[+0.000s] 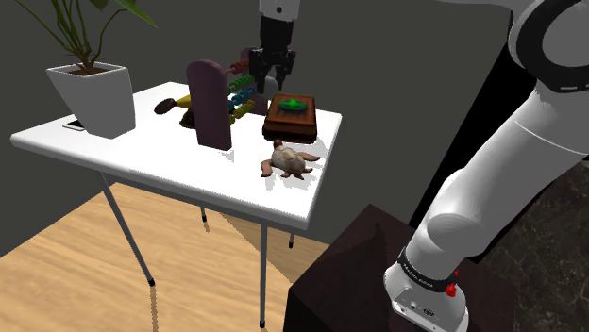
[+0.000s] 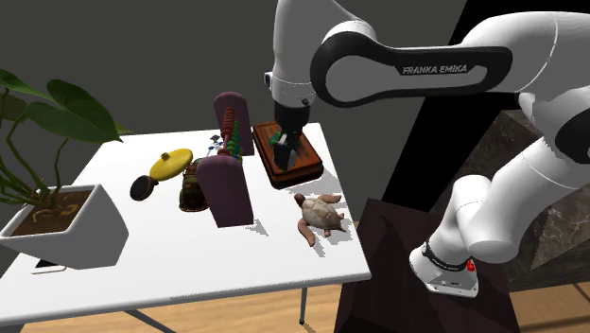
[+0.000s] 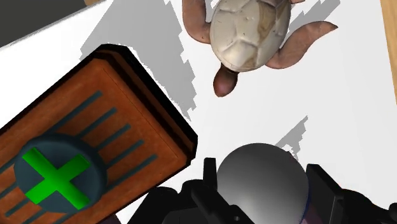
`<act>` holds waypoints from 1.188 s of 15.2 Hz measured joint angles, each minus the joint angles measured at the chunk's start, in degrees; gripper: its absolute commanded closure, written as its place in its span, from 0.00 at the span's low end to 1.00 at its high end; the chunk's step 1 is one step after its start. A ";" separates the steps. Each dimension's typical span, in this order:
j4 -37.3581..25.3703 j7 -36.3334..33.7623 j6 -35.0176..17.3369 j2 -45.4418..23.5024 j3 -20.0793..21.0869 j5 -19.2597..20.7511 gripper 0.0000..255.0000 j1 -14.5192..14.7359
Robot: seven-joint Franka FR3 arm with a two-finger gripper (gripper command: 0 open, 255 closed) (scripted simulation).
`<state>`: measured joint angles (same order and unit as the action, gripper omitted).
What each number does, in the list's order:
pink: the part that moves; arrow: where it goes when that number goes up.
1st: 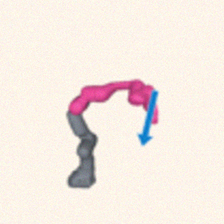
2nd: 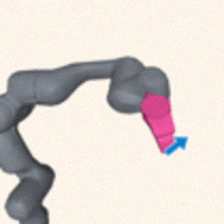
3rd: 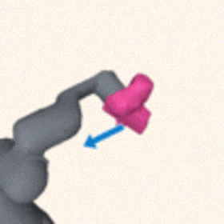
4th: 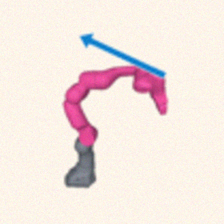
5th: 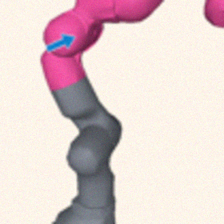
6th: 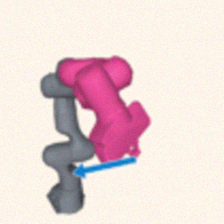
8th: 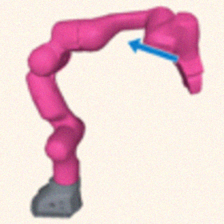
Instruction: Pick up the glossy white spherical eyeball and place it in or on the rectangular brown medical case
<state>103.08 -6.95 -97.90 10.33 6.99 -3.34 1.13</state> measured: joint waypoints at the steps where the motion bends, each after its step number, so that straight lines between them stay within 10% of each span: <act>1: -0.97 1.49 0.48 -0.59 -0.91 0.10 1.00 -0.63; 18: -22.55 22.24 5.41 -18.41 -11.93 -1.23 1.00 -10.69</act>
<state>80.53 15.29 -92.48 -8.08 -4.94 -4.57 -9.56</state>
